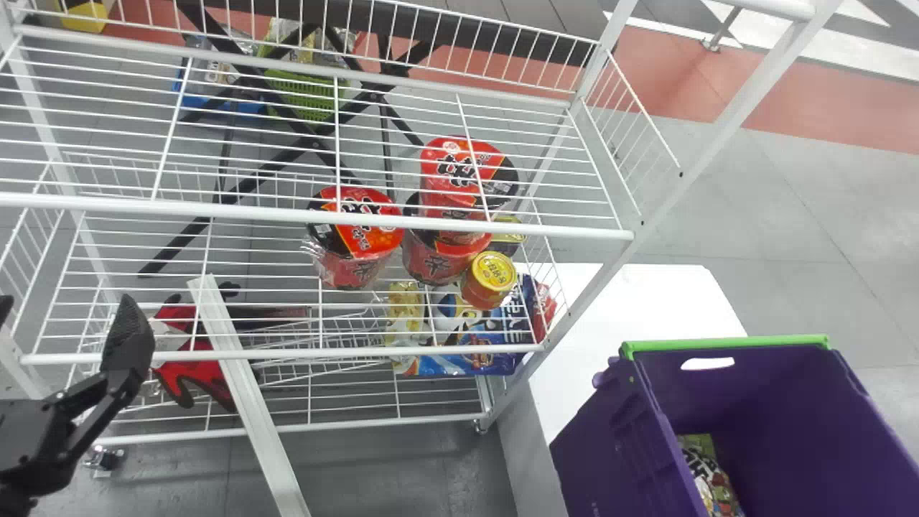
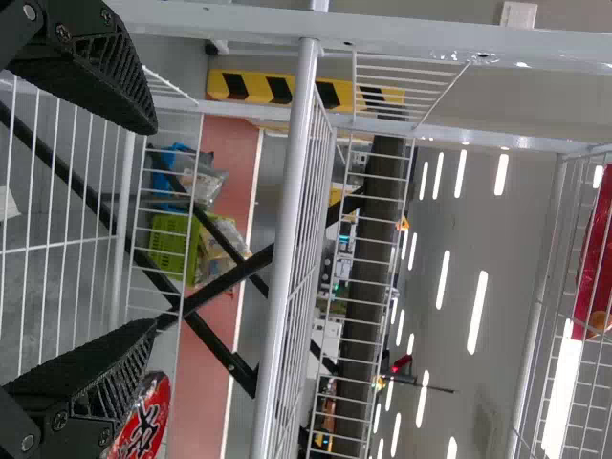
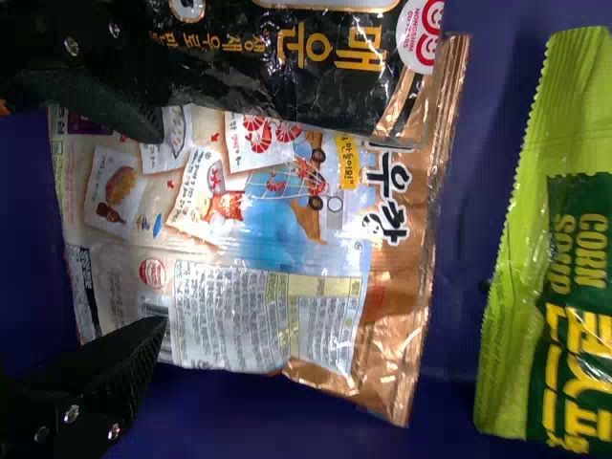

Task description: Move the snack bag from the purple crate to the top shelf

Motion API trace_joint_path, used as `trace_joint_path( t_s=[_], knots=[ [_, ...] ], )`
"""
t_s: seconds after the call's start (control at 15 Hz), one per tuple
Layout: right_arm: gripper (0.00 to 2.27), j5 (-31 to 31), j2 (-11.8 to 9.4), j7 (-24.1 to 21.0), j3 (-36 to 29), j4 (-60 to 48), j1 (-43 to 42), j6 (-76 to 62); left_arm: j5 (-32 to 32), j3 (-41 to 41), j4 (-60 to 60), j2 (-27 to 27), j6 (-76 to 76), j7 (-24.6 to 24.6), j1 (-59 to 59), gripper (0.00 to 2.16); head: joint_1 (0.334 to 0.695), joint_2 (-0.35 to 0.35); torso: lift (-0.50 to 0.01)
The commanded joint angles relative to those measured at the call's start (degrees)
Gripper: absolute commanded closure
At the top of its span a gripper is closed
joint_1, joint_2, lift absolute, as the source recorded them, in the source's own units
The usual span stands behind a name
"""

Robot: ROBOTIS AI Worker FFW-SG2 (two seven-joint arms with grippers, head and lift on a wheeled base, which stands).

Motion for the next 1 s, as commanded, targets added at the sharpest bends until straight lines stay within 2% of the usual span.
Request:
trace_joint_path(
  t_s=[0.0, 0.13, 0.27, 0.4, 0.47, 0.53, 0.6, 0.93],
  knots=[
    [0.2, -0.55, -1.3, 0.35, 0.13, 2.55, -1.01, 0.06, 0.01, 0.0, 0.01, 0.0, 0.0, -0.05, -0.04, 0.1, 0.695, -0.35, -0.45],
    [0.31, -1.07, -1.91, 0.97, 0.13, 2.91, -1.1, 0.06, 0.01, -0.09, 0.19, -0.09, 0.0, -0.05, -0.13, 0.1, 0.695, -0.35, -0.45],
    [0.66, -2.39, -2.35, 1.23, 0.05, 3.35, -1.19, 0.23, 0.01, -0.53, 0.63, -0.09, 0.0, -0.14, -0.48, 0.1, 0.695, -0.35, -0.45],
    [1.16, -3.18, -2.26, 2.46, 0.05, 3.35, -1.45, 0.23, 0.01, -0.62, 0.81, -0.09, 0.0, -0.05, -0.48, 0.1, 0.695, -0.35, -0.45],
    [1.63, -3.45, -2.26, 2.73, 0.05, 3.35, -1.45, 0.23, 0.01, -0.62, 0.81, -0.09, 0.0, -0.05, -0.48, 0.1, 0.695, -0.35, -0.45],
    [1.89, -3.45, -2.18, 2.64, 0.05, 3.17, -1.45, 0.06, 0.01, -0.62, 0.72, -0.09, 0.0, -0.05, -0.48, 0.1, 0.695, -0.35, -0.45],
    [1.98, -3.53, -2.09, 2.73, -0.13, 2.82, -1.54, 0.06, 0.01, -0.62, 0.72, -0.09, 0.0, -0.05, -0.4, 0.1, 0.695, -0.35, -0.45],
    [2.01, -3.45, -0.42, 5.45, -2.59, -2.72, -0.04, 2.52, -0.08, -0.62, 0.45, -0.18, 0.0, -0.05, -0.31, 0.1, 0.695, -0.35, -0.45]
  ],
)
